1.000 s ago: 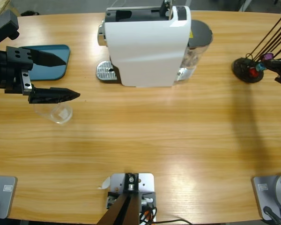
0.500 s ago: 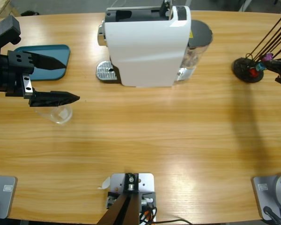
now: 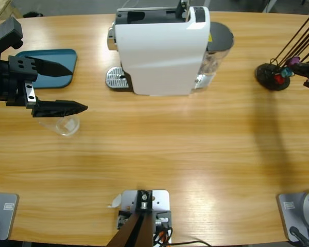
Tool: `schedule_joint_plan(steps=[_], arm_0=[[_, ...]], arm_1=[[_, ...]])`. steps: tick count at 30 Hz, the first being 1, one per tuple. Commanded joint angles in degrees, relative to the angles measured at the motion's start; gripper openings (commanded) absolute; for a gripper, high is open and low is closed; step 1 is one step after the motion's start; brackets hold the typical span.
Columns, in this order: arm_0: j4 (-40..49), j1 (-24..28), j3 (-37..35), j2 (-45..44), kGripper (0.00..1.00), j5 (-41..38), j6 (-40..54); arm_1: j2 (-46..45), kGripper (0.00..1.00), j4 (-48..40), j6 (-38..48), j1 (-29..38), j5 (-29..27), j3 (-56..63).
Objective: Pour coffee
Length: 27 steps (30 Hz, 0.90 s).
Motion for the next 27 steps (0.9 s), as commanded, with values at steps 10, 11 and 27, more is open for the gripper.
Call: schedule_joint_plan(steps=[10,11,27], arm_0=[[-0.8,-0.8,2.5,-1.2,0.991,0.6,-0.5],[-0.8,-0.8,2.5,-1.2,0.991,0.6,-0.5],[-0.8,-0.8,3.1,-1.5,0.991,0.5,-0.4]], arm_1=[[-4.9,0.052,4.6,-1.7,0.7,-1.7,-4.2],[-5.4,0.052,5.7,-1.9,0.8,-1.8,-5.1],[-13.2,0.052,17.4,-3.6,1.3,-2.6,-13.2]])
